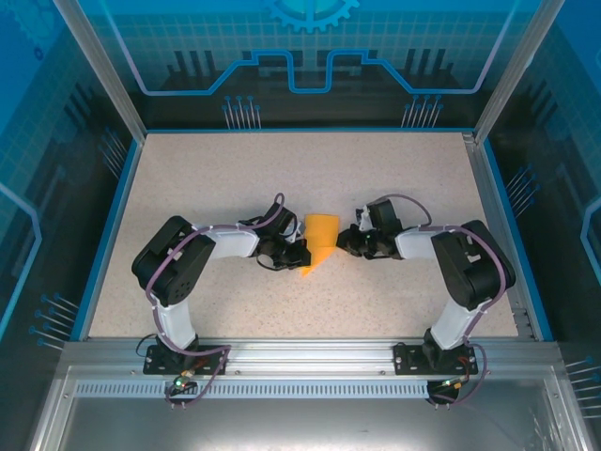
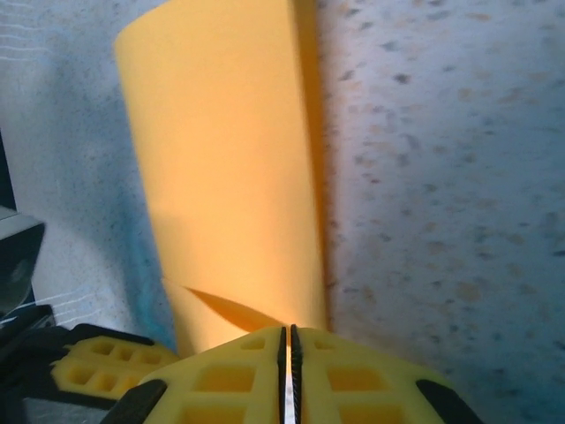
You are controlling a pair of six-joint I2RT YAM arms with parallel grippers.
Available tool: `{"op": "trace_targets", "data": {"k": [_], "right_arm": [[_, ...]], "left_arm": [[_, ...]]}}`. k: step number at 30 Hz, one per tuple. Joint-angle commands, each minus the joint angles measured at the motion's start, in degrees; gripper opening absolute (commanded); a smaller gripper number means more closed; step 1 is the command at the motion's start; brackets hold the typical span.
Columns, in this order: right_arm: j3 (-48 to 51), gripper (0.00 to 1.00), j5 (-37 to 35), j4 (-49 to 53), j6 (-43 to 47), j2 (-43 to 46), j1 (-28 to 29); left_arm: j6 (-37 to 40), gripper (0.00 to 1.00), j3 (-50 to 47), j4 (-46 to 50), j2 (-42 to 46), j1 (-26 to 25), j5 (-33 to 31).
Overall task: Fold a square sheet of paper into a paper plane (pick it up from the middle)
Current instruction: Third fold the triangle at the center of the table.
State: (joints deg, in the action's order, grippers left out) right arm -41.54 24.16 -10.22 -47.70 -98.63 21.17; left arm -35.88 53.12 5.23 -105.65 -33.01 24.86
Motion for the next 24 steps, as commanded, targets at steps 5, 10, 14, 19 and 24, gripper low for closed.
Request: {"op": "trace_targets", "data": {"k": [5,10,14,19,24], "right_arm": [[-2.8,0.13,-0.1,1.0,0.5,0.2,5.5],[-3.5,0.13,-0.4,0.0,0.0,-2.8,6.0],[-4.1,0.13,-1.9,1.5,0.9,-4.7,5.2],[-4.8,0.12,-1.9,3.4,1.3,-6.9,4.3],[-4.5,0.08,-1.4,5.1,3.3,-7.4,4.3]], "left_arm": [[1.4,0.00,-1.8,6.2,-2.6,-1.2,-5.1],[1.8,0.00,-1.5,6.5,-2.3,-1.1,-5.0],[2.0,0.00,-1.6,6.6,-1.8,-1.2,-5.1],[2.4,0.02,-1.4,6.5,0.2,-1.2,-4.3],[2.6,0.09,3.7,11.9,4.6,-0.5,-4.2]]}}
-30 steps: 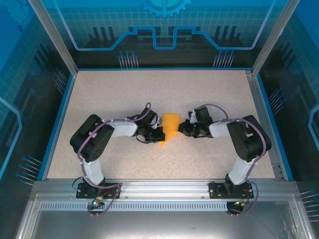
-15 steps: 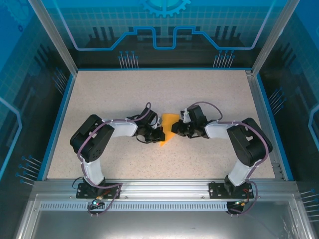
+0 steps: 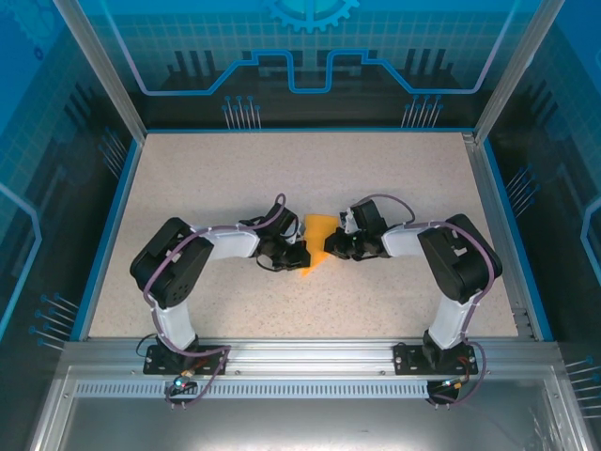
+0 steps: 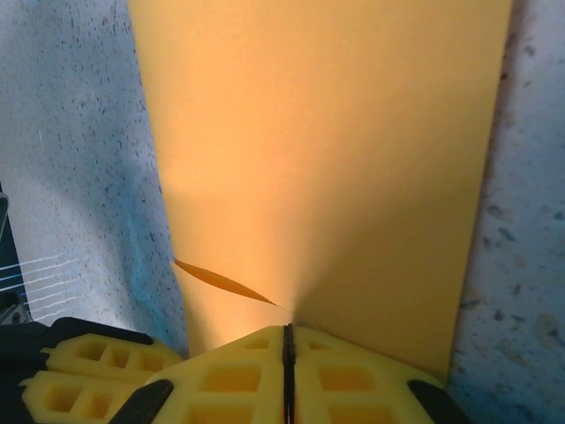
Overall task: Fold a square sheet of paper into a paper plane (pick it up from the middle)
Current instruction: Third fold the triangle at the center of the table.
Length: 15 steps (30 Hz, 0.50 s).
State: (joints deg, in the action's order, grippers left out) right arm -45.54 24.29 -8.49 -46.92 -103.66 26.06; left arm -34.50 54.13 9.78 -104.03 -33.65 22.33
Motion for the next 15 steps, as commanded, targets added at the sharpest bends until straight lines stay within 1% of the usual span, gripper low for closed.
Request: {"op": "trace_targets", "data": {"k": [1,5,8,12,15], "right_arm": [[-0.5,0.08,-1.7,4.0,2.9,-2.3,-0.7],[-0.6,0.09,-1.4,4.6,3.1,-2.4,-1.0],[-0.6,0.09,-1.6,4.7,2.6,-2.5,-1.2],[-0.8,0.09,-1.4,4.5,2.1,-3.0,-1.1],[-0.8,0.09,-1.3,4.7,2.0,-3.2,-1.1]], "left_arm": [[0.7,0.10,3.3,7.2,3.7,0.3,-0.6],[-2.2,0.10,5.3,4.4,5.3,0.4,4.3],[-5.4,0.09,5.5,-0.3,3.3,0.5,9.2],[-9.1,0.09,5.0,-6.0,-0.1,0.3,11.8],[-9.9,0.10,5.3,-7.3,-2.7,0.0,12.7]]}}
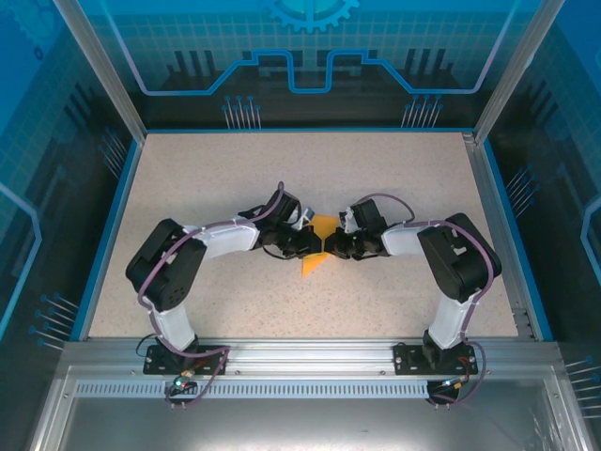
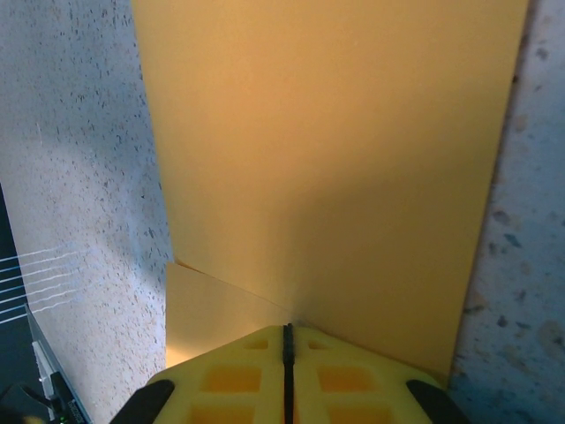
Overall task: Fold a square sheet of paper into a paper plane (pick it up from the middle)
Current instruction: Third fold the triangle at the center of the table.
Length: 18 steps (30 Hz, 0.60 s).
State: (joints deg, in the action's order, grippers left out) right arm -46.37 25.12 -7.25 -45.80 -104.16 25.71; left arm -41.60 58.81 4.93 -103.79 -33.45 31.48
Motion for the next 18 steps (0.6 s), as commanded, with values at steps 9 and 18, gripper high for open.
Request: {"op": "trace_targets", "data": {"k": [9,18], "right_arm": [[0.4,0.10,-2.3,3.5,0.6,-2.1,-0.8],[0.4,0.10,-2.7,4.3,1.0,-1.8,-0.8]], "left_arm": [[-1.3,0.10,-1.0,0.0,-6.3,-0.6,-0.3],[4.0,0.10,-4.2,7.9,-4.9,-0.6,-4.5]]}}
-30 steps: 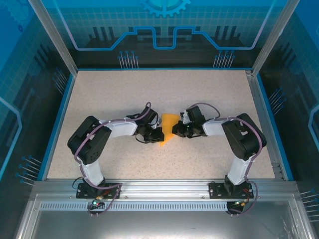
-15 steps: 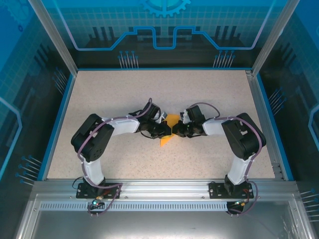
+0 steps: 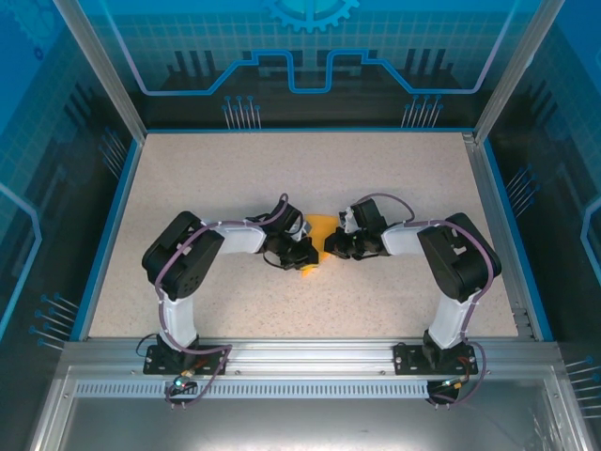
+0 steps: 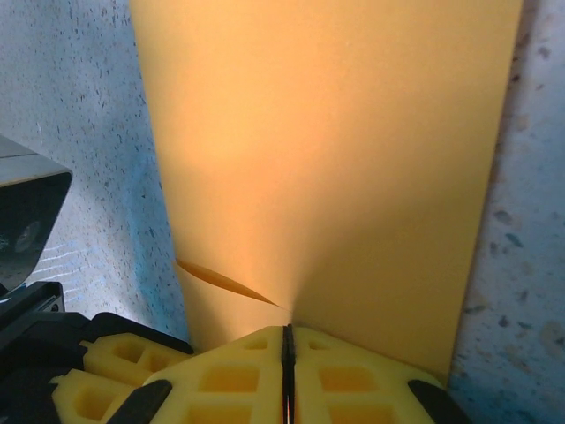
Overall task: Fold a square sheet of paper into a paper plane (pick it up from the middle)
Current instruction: Third fold the triangle at the center of the table.
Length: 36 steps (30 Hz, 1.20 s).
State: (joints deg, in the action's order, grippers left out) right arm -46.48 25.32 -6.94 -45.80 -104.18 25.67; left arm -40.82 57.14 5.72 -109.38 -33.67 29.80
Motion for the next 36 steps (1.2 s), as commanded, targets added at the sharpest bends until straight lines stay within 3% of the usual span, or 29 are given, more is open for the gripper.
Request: {"op": "trace_targets", "data": {"k": [1,15,22,30,36], "right_arm": [[0.4,0.10,-2.7,4.0,0.9,-1.7,-0.8],[0.5,0.12,-1.6,3.5,0.7,-1.5,-0.7],[-0.7,0.17,-0.2,3.1,0.7,1.2,-0.6],[-1.7,0.29,-6.0,10.0,2.7,9.9,-2.5],[1.6,0.36,-3.4,8.2,1.4,11.2,-6.7]], "left_arm": [[3.6,0.10,-3.0,7.5,1.1,-0.4,-3.0],[5.9,0.11,-9.5,12.4,12.1,-0.4,-4.3],[4.5,0.13,-7.3,10.1,18.6,-0.3,-7.9],[4.2,0.15,1.2,7.0,11.5,-0.5,-6.6],[7.0,0.13,6.5,11.9,5.6,-0.6,-9.3]]}}
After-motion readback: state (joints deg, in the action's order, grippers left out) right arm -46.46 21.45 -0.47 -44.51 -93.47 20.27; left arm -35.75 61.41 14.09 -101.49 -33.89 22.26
